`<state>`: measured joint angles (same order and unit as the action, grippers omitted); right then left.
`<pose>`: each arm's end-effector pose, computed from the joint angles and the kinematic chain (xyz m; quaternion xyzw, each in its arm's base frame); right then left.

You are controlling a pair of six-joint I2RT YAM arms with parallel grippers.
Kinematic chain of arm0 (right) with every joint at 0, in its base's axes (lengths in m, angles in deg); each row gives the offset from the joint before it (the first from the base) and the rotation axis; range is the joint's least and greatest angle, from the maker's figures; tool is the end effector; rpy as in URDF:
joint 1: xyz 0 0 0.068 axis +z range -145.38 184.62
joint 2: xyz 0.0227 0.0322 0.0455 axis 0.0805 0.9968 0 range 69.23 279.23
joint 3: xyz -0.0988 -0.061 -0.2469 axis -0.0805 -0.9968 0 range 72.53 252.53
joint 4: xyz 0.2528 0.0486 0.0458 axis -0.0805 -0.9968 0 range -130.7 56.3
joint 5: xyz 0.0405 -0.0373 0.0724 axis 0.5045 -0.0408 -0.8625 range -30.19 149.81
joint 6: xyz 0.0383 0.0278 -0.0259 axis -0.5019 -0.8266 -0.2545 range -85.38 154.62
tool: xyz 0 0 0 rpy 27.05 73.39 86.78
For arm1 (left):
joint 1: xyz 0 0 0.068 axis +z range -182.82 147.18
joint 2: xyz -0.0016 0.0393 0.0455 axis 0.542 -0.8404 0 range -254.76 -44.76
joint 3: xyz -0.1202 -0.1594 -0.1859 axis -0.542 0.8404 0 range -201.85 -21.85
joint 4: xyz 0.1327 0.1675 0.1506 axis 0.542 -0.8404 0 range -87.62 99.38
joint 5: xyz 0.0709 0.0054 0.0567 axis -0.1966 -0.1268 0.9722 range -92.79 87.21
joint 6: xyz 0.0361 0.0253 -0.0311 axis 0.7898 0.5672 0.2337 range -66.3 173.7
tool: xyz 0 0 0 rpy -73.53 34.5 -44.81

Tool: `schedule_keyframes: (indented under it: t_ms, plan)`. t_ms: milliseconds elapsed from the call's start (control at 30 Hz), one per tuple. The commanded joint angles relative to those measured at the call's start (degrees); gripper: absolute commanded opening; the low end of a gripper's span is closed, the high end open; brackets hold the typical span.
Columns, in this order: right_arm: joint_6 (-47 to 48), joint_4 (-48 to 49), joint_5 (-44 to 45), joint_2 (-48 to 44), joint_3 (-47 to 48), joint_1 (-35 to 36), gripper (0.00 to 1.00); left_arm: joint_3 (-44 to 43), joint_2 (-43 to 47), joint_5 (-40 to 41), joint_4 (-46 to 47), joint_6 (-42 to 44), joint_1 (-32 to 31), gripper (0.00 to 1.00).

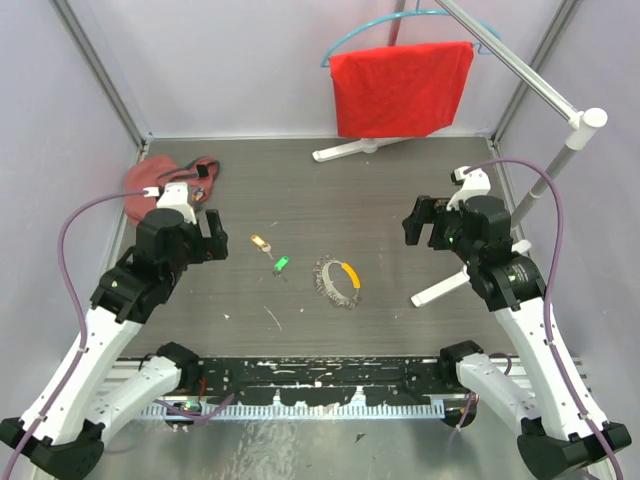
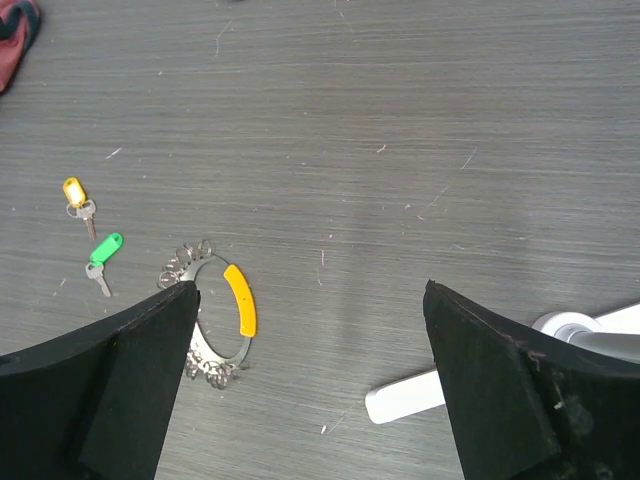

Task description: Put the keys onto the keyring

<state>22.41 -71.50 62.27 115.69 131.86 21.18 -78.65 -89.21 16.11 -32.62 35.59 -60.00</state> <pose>0.1567 0.0451 0.3717 -0.0205 0.8426 0.1160 0.5254 0.1401 -0.0590 0.3560 -0.0148 0.8566 -0.0599 0.5122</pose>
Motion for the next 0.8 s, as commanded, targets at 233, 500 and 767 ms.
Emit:
schedule_keyframes:
  t_ms: [233,500,767]
  plan:
    - [-0.5,1.59,2.02,0.61,1.17,0.35,1.0,-3.53,-7.88,1.09,-2.11,-3.48,-0.29,0.98]
    - [-4.68,-0.56,8.3,3.57,1.72,0.33,1.0,-3.99,-10.72,0.41,-2.17,-5.3,-0.25,0.98]
    - [-1.65,-0.2,-3.38,13.25,3.82,0.48,1.0,-0.92,-6.47,2.38,-0.69,-3.09,-0.25,0.98]
